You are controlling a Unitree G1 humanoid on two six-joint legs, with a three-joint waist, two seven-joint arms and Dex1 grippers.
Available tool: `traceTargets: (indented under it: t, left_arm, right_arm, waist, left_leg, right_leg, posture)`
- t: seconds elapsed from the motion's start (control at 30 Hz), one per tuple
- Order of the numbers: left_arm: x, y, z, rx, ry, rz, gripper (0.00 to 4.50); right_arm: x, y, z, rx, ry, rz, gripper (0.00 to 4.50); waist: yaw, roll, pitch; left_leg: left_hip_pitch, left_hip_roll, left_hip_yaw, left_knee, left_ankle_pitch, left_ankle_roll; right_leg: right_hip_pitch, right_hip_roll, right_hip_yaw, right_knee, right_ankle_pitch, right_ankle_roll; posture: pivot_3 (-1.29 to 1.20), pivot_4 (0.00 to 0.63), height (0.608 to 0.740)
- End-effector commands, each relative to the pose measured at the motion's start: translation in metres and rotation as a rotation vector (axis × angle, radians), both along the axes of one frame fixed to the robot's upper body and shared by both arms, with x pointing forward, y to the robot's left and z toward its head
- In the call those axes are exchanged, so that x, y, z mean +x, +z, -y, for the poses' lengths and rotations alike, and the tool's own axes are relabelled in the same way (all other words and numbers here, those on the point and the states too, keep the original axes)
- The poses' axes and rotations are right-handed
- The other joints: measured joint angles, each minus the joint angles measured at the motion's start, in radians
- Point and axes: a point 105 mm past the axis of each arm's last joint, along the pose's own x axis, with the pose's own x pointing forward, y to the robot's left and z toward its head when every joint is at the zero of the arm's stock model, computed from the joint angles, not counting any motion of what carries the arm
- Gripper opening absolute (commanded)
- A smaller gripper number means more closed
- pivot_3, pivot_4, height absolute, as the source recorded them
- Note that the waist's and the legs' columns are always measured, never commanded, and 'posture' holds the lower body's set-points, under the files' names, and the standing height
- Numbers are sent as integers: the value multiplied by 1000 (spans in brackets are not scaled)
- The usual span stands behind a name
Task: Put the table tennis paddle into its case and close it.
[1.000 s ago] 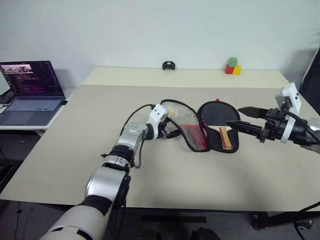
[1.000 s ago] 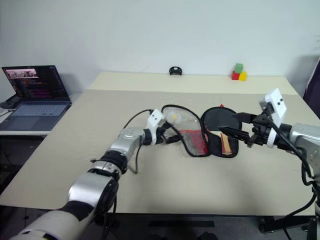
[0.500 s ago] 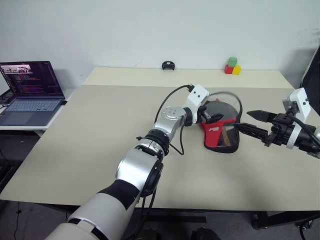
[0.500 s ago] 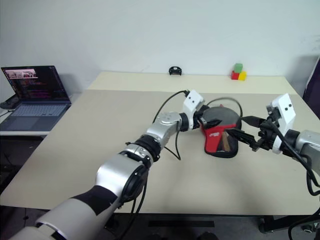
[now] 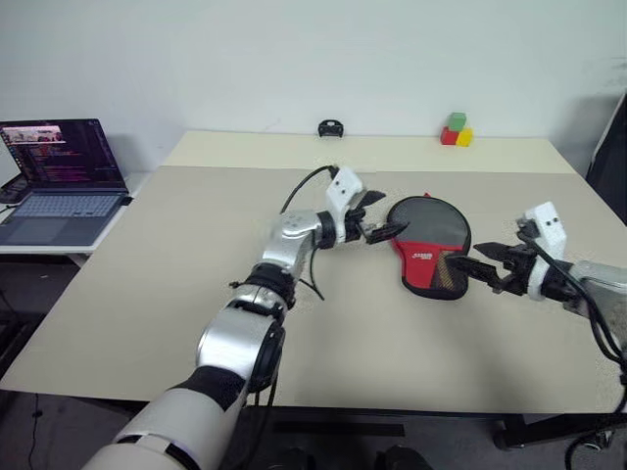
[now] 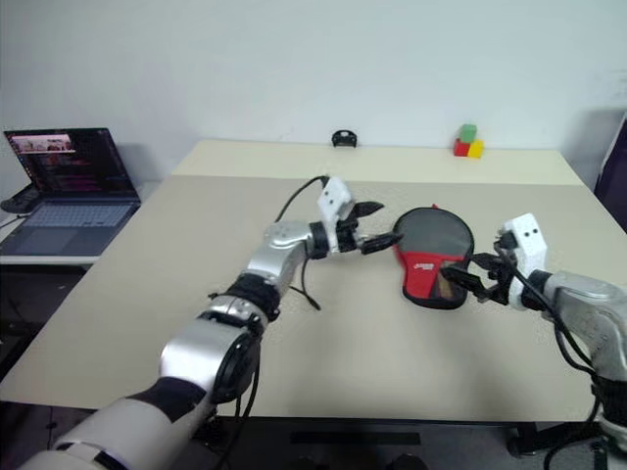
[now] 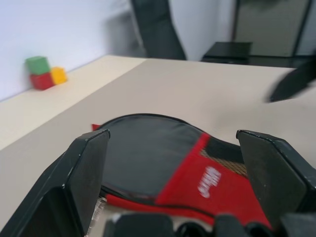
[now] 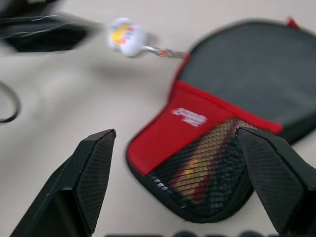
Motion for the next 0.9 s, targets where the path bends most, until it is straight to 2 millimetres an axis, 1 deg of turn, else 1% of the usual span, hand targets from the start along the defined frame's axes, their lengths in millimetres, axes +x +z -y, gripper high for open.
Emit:
traceTargets:
  t: [0.03, 0.17, 0.23, 0.3, 0.43, 0.53, 0.7, 0.77, 0.9]
  left_arm:
    - [-23, 19, -19, -1, -101, 79, 4500]
    - [-37, 24, -51, 3, -53, 71, 4500]
    - [-43, 26, -62, 3, -20, 72, 4500]
    - [-49, 28, -68, -3, 1, 67, 4500]
    - [-56, 29, -72, -6, 31, 57, 4500]
    - [-59, 30, -74, -7, 44, 52, 4500]
    - [-57, 34, -77, -10, 65, 61, 4500]
    - [-58, 39, -76, -19, 57, 67, 4500]
    - [-56, 41, -77, -13, 59, 76, 4500]
  right_arm:
    - [22, 0, 13, -34, -99, 23, 4387]
    - [44, -9, 22, -67, -172, 23, 4387]
    - [52, -15, 24, -74, -186, 13, 4387]
    - [58, -21, 24, -63, -186, -2, 4387]
    - [67, -31, 24, -51, -190, -31, 4387]
    - [70, -38, 20, -53, -163, -56, 4387]
    - [72, -48, 14, -107, -109, -77, 4387]
    - [74, -51, 13, -101, -101, -92, 4387]
    - [77, -60, 6, -69, -80, -150, 4387]
  waist:
    - [-8, 0, 0]
    - [-18, 0, 0]
    - [-19, 0, 0]
    - [-20, 1, 0]
    - [-18, 1, 0]
    - [-20, 1, 0]
    - [-21, 1, -1]
    - [-21, 1, -1]
    - [-25, 1, -1]
  left_leg:
    - [0, 1, 0, 0, 0, -1]
    - [0, 1, -1, 0, 1, -2]
    - [0, 1, -1, 0, 1, -2]
    - [0, 1, -1, 0, 1, -1]
    - [0, 1, -1, 0, 1, -1]
    - [0, 0, -1, 1, 1, -1]
    - [0, 1, -1, 1, 1, -1]
    - [0, 1, -1, 1, 1, -1]
    - [1, 1, 0, 1, 1, -2]
  right_leg:
    - [0, 0, 1, 0, 0, 0]
    - [0, 0, 2, 0, 0, 0]
    - [0, 0, 2, 0, 0, 0]
    - [0, 0, 2, 0, 0, 0]
    - [0, 0, 1, 0, 0, 0]
    - [0, 0, 2, 0, 0, 0]
    - [0, 0, 1, 0, 0, 0]
    - [0, 0, 1, 1, 0, 0]
    - [0, 0, 2, 1, 0, 0]
  posture:
    - [0, 150, 740]
    - [0, 150, 740]
    - [0, 150, 740]
    - [0, 150, 740]
    - [0, 150, 740]
    - [0, 150, 740]
    - [0, 150, 740]
    - [0, 150, 740]
    - [0, 150, 740]
